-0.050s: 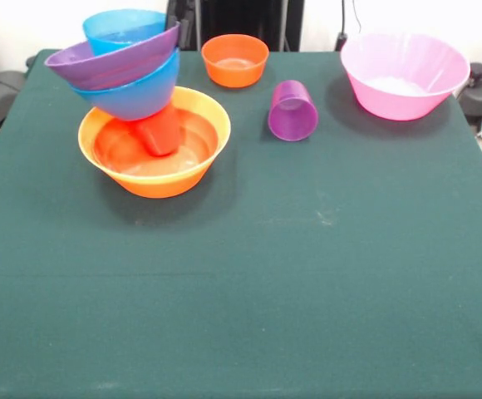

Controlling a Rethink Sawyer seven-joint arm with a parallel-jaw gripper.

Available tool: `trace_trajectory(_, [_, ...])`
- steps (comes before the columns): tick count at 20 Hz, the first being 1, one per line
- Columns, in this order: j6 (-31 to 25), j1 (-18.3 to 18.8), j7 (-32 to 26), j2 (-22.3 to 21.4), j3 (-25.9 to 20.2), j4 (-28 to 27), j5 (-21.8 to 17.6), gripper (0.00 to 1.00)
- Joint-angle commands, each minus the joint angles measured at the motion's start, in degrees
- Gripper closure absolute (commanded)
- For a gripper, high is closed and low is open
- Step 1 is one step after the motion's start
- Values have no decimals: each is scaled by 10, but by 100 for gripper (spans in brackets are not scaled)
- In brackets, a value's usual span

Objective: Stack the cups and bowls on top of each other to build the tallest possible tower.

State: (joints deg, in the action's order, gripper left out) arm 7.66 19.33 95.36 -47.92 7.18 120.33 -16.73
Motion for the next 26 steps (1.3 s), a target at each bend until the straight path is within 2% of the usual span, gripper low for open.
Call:
trace_trajectory(1, [-9, -40, 77, 73, -5, 45, -24, 100])
trace_trajectory(6, [-19, -59, 97, 72, 1, 37, 5, 100])
trace_trajectory(11, [-27, -66, 95, 76, -4, 24, 9, 100])
trace_trajectory(15, [-37, -89, 95, 83, 0, 4, 23, 100])
trace_trajectory(20, [-40, -86, 83, 85, 0, -8, 16, 100])
trace_trajectory(26, [-20, -84, 96, 93, 0, -12, 25, 100])
